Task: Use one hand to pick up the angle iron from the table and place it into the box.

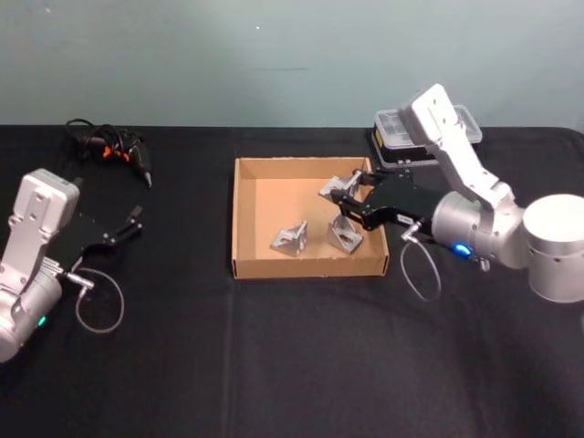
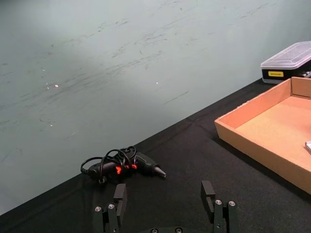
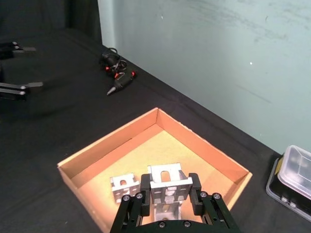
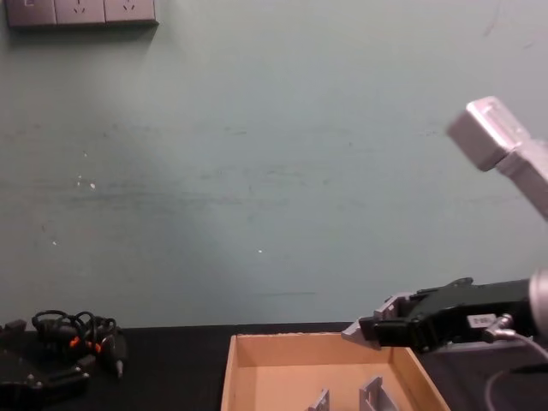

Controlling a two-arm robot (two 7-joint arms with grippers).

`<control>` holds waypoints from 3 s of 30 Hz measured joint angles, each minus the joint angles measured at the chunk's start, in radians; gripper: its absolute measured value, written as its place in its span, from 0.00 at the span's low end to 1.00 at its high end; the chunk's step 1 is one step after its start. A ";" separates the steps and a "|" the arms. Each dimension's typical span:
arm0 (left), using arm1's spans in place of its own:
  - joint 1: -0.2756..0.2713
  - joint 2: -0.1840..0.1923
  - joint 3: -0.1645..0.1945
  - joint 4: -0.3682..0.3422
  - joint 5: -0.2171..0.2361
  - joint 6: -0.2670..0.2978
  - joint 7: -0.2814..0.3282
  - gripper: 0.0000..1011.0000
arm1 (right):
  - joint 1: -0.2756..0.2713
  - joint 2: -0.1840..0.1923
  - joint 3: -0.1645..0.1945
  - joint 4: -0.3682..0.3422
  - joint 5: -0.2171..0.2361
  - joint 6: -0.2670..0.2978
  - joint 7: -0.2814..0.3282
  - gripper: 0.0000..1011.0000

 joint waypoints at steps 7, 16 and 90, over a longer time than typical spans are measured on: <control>0.000 0.000 0.000 0.000 0.000 0.000 0.000 0.99 | 0.092 -0.071 -0.037 0.146 -0.033 0.002 0.023 0.46; 0.000 0.000 0.000 0.000 0.000 0.000 0.000 0.99 | 0.174 -0.145 -0.060 0.301 -0.064 -0.025 0.036 0.46; 0.000 0.000 0.000 0.000 0.000 0.000 0.000 0.99 | -0.091 -0.077 0.114 0.017 -0.164 -0.209 -0.106 0.99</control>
